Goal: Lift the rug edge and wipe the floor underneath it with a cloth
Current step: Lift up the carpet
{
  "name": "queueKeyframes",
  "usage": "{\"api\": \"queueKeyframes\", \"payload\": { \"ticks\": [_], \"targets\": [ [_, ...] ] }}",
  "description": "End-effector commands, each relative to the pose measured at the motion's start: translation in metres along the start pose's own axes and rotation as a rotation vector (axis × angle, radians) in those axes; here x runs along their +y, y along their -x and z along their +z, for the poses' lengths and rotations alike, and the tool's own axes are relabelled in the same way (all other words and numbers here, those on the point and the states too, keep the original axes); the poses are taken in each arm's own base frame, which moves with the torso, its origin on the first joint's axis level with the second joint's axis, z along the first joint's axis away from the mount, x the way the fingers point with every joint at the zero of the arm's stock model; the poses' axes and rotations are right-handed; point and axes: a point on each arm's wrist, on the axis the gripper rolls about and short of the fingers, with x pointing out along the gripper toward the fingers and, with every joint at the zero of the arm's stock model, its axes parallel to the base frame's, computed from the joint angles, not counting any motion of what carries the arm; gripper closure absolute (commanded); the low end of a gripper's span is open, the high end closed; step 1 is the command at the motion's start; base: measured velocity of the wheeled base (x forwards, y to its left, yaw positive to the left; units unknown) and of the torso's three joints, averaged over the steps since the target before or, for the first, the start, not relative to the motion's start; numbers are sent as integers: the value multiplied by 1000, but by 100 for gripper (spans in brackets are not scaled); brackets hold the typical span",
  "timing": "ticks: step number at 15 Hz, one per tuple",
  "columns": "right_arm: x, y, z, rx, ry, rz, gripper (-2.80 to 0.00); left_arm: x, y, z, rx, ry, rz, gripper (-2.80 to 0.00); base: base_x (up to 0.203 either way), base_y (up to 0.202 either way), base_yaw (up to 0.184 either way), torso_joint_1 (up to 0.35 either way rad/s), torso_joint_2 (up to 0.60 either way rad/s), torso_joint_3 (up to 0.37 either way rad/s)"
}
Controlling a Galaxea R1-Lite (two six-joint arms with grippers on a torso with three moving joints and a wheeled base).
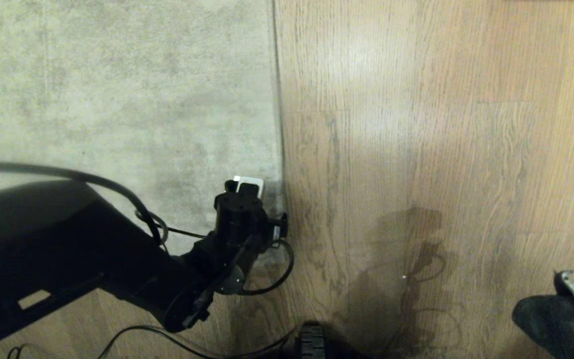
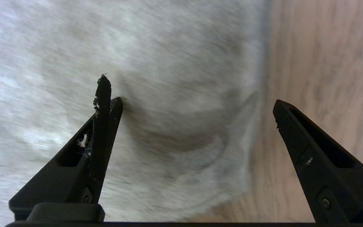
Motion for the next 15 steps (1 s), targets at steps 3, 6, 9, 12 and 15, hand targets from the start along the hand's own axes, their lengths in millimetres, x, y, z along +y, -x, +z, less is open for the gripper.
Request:
{"api": "queueKeyframes", "payload": {
  "ticks": [3, 6, 9, 12, 15],
  "targets": [
    [0, 0, 0, 1, 1, 1, 0, -6, -6, -13, 21, -19, 29, -280, 0, 0, 0, 0, 0, 0],
    [0, 0, 0, 1, 1, 1, 0, -7, -12, -17, 20, -82, 90, -280, 0, 0, 0, 0, 0, 0],
    [0, 0, 0, 1, 1, 1, 0, -12, -21, -14, -2, -100, 136, -280, 0, 0, 0, 0, 0, 0],
    [0, 0, 0, 1, 1, 1, 0, -15, -21, -11, -13, -114, 131, -280, 0, 0, 0, 0, 0, 0],
    [0, 0, 0, 1, 1, 1, 0, -29, -17, -4, -41, -104, 116, -280, 0, 0, 0, 0, 0, 0]
  ]
}}
